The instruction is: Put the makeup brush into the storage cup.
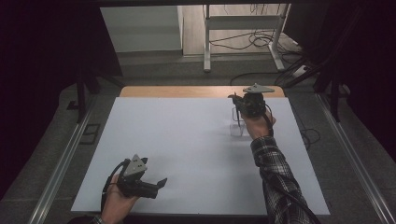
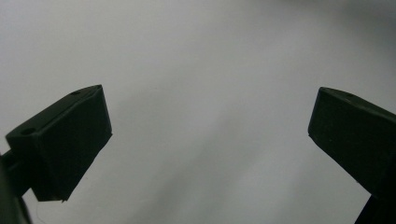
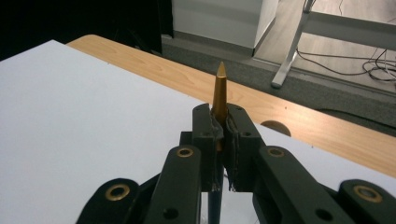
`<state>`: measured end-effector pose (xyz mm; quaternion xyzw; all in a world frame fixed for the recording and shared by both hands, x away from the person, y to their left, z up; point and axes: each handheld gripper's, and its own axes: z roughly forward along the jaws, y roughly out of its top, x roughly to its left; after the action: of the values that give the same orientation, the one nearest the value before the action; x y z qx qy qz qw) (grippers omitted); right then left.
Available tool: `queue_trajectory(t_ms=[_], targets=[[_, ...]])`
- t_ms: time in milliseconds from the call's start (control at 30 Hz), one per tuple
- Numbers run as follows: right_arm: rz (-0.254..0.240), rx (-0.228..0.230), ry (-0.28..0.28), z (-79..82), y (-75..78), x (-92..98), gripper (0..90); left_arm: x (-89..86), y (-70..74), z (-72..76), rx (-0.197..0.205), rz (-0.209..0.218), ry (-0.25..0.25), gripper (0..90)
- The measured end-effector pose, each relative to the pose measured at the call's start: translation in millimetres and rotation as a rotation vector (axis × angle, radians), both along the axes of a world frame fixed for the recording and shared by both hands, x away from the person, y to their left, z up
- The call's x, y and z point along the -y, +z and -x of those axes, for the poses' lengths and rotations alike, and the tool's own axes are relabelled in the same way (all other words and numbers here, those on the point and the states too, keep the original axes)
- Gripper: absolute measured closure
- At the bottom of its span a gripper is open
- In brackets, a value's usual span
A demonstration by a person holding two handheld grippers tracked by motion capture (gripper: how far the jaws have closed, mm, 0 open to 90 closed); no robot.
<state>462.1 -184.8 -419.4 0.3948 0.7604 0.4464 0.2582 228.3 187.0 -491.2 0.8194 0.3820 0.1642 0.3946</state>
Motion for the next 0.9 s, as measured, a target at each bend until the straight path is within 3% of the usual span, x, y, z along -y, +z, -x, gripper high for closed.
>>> queue_trajectory(t_ms=[467,667,767,900], targets=[[0.003,-0.033,-0.026,-1.0,-19.2,5.1,81.2,0.8,-0.6,-0.4,-0.006,-0.007,-0.004,0.0],[0.012,-0.036,-0.032,-1.1,-21.3,5.0,67.6,1.0,-0.6,-0.5,-0.007,-0.013,-0.007,0.0],[0.004,-0.037,-0.036,-0.8,-19.3,5.4,56.7,1.0,-0.5,-0.4,-0.007,-0.013,-0.007,0.0],[-0.011,-0.052,-0.032,-0.7,-17.6,5.6,48.9,0.9,-0.4,-0.4,-0.006,-0.005,-0.004,0.0]])
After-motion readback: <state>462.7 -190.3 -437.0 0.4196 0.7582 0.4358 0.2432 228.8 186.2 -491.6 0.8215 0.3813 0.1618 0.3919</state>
